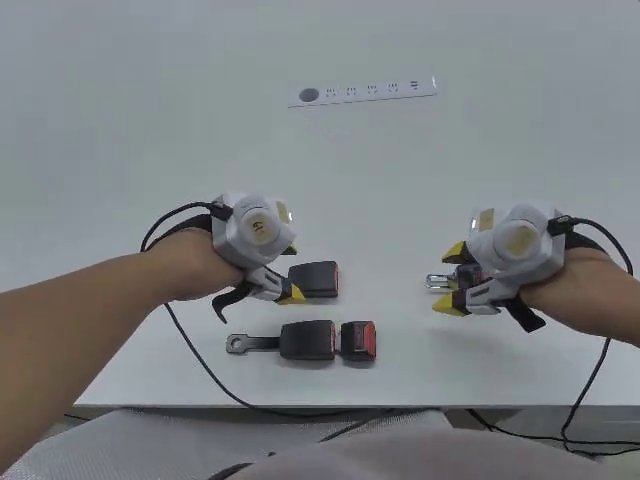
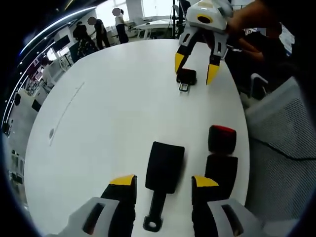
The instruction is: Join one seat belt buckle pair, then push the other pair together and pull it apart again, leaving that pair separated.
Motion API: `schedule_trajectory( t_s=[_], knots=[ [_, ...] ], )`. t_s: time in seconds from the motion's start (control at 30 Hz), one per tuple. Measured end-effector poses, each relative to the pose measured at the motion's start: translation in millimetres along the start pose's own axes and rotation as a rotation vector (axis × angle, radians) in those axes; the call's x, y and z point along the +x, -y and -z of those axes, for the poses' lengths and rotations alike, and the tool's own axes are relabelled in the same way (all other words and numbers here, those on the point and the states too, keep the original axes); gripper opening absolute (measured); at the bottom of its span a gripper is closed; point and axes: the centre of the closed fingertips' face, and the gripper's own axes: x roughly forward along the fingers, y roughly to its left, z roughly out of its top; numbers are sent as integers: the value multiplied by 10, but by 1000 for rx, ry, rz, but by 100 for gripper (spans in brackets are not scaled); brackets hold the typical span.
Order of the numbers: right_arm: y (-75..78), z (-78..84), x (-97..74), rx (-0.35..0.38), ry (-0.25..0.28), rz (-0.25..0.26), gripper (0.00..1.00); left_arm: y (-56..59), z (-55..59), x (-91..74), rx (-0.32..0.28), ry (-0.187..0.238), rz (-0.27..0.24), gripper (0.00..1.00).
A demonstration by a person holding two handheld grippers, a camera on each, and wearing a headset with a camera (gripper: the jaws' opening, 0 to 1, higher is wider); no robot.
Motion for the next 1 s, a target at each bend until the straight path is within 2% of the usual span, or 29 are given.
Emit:
schedule_trajectory(
  t_s=[0.2, 0.53, 0.63, 0.83, 0.93, 1.0],
  knots=[
    [101, 248, -59, -13, -49, -1, 43, 19, 46, 79, 52, -39, 24, 45],
    [143, 488, -14, -61, -129, -35, 41, 17, 72, 215, 69, -64, 55, 45],
    [117, 499, -24, -63, -147, -44, 39, 27, 74, 218, 64, -67, 62, 45],
    [96, 504, -44, -80, -159, -62, 34, 60, 102, 261, 94, -77, 86, 38],
    [90, 495, -50, -97, -161, -73, 34, 43, 101, 264, 111, -78, 83, 34],
    [92, 492, -49, -101, -162, -78, 34, 36, 100, 269, 101, -76, 85, 33]
  ],
)
